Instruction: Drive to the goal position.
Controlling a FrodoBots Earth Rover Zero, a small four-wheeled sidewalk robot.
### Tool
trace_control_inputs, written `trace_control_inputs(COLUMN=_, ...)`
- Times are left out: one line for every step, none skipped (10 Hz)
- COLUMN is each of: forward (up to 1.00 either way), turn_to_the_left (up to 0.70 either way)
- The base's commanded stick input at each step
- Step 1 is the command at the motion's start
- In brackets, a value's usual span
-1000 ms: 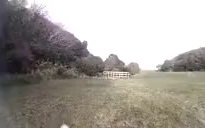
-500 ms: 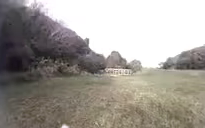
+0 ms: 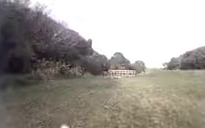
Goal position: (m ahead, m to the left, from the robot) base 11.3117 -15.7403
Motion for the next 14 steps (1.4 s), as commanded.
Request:
trace_control_inputs(forward=0.85, turn_to_the_left=0.00)
trace_control_inputs(forward=0.85, turn_to_the_left=0.00)
trace_control_inputs(forward=0.85, turn_to_the_left=0.00)
trace_control_inputs(forward=0.85, turn_to_the_left=0.00)
trace_control_inputs(forward=0.85, turn_to_the_left=0.00)
trace_control_inputs(forward=0.85, turn_to_the_left=0.00)
trace_control_inputs(forward=0.85, turn_to_the_left=0.00)
trace_control_inputs(forward=0.85, turn_to_the_left=0.00)
trace_control_inputs(forward=0.85, turn_to_the_left=0.00)
trace_control_inputs(forward=0.85, turn_to_the_left=0.00)
trace_control_inputs(forward=0.85, turn_to_the_left=0.00)
trace_control_inputs(forward=0.85, turn_to_the_left=-0.29)
trace_control_inputs(forward=0.85, turn_to_the_left=-0.33)
trace_control_inputs(forward=0.85, turn_to_the_left=-0.34)
